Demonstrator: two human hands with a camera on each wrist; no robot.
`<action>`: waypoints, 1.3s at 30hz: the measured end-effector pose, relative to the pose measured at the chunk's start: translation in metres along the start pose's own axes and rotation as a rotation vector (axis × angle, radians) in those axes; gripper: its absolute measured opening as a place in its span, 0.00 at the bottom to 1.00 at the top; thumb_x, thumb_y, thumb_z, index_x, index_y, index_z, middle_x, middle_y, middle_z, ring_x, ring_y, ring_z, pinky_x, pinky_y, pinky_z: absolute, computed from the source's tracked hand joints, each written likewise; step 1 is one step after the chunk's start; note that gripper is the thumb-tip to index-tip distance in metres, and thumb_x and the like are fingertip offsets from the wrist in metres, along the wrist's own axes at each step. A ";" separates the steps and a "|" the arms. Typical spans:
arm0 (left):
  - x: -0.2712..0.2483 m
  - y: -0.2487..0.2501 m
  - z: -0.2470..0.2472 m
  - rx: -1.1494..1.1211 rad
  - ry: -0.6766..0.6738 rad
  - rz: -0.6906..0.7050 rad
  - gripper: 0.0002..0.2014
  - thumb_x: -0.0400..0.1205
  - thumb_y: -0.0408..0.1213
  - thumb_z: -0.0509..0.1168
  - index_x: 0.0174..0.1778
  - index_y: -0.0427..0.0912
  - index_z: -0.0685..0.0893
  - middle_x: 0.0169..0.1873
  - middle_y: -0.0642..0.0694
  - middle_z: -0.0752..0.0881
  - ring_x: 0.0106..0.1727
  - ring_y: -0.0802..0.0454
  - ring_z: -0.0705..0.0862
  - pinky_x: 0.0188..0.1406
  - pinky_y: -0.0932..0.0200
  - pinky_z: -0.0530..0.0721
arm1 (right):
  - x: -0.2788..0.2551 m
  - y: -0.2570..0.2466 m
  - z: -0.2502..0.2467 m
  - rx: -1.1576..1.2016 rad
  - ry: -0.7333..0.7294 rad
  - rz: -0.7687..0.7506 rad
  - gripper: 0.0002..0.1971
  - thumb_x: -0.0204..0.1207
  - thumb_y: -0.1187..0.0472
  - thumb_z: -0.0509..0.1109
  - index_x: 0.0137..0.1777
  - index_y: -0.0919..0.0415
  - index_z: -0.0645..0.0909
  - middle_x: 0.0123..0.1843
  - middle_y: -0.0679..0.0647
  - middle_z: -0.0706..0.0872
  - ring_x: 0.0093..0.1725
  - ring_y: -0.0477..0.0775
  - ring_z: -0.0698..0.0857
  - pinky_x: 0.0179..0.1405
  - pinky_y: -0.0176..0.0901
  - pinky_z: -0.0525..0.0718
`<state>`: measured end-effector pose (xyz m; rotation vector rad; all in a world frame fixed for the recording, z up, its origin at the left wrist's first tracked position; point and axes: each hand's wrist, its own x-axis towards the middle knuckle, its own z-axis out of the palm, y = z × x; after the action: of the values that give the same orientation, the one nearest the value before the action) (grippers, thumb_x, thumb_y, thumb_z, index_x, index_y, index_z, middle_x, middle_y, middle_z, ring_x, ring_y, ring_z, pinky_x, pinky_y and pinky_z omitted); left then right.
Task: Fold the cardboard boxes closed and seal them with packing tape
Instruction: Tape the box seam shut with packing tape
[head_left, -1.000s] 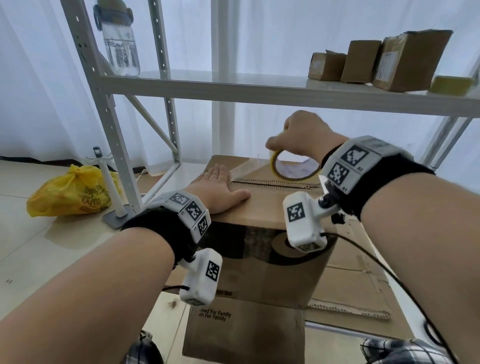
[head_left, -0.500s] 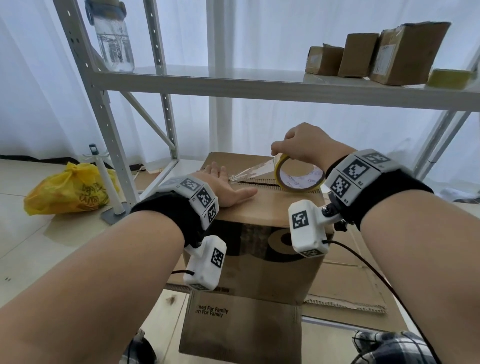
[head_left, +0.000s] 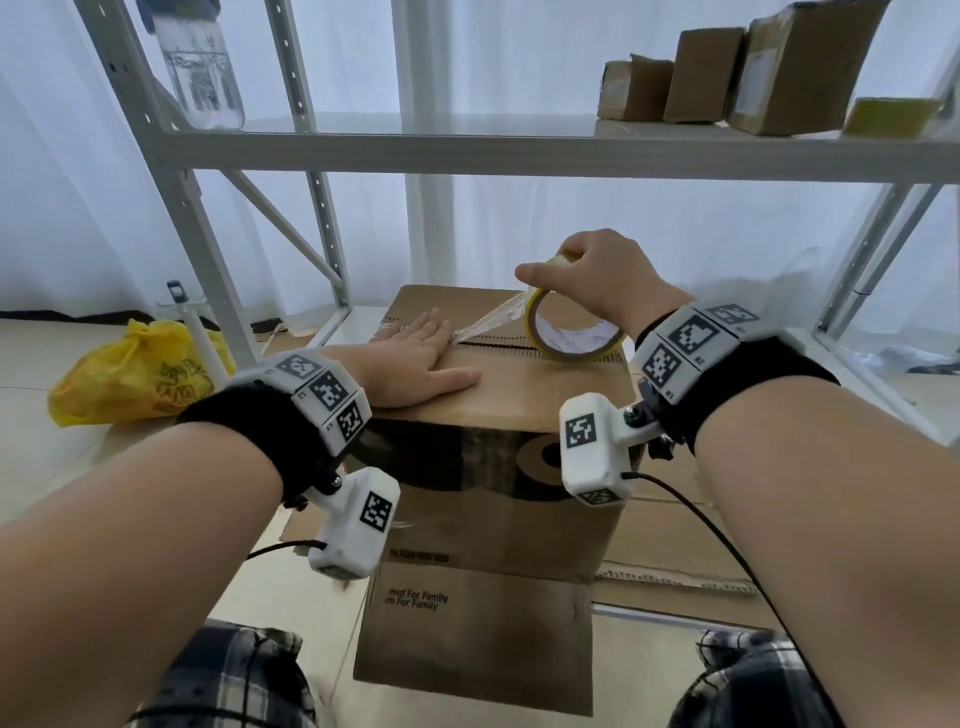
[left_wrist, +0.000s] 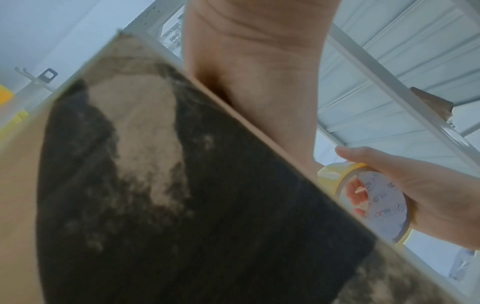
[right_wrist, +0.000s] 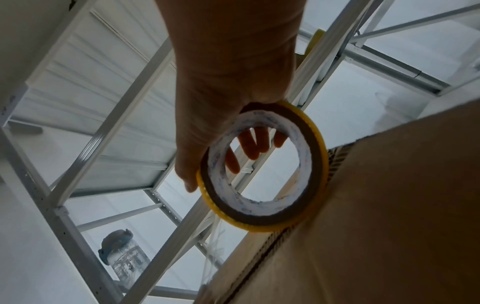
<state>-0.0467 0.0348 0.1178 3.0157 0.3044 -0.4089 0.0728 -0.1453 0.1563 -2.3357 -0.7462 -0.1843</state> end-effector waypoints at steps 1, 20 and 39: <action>-0.003 -0.002 -0.001 -0.007 -0.012 0.009 0.42 0.82 0.67 0.43 0.83 0.44 0.36 0.83 0.48 0.35 0.83 0.55 0.36 0.80 0.54 0.36 | 0.000 0.000 0.000 -0.006 0.002 -0.009 0.22 0.71 0.39 0.72 0.38 0.61 0.78 0.35 0.51 0.79 0.39 0.51 0.78 0.38 0.43 0.75; 0.001 0.000 0.000 -0.041 -0.006 0.060 0.39 0.82 0.65 0.40 0.84 0.44 0.40 0.83 0.47 0.39 0.83 0.54 0.38 0.82 0.53 0.37 | 0.005 -0.013 0.009 -0.217 -0.029 -0.035 0.14 0.72 0.44 0.67 0.34 0.52 0.73 0.34 0.47 0.77 0.43 0.53 0.78 0.36 0.43 0.69; 0.015 0.036 -0.002 -0.003 -0.026 0.062 0.46 0.79 0.70 0.42 0.83 0.41 0.38 0.83 0.44 0.37 0.83 0.52 0.36 0.81 0.52 0.36 | 0.006 -0.004 0.008 -0.210 -0.022 -0.056 0.13 0.73 0.43 0.67 0.39 0.51 0.75 0.34 0.44 0.74 0.43 0.52 0.77 0.34 0.42 0.68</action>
<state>-0.0248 0.0024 0.1176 3.0049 0.2087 -0.4411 0.0749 -0.1348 0.1549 -2.5194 -0.8392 -0.2731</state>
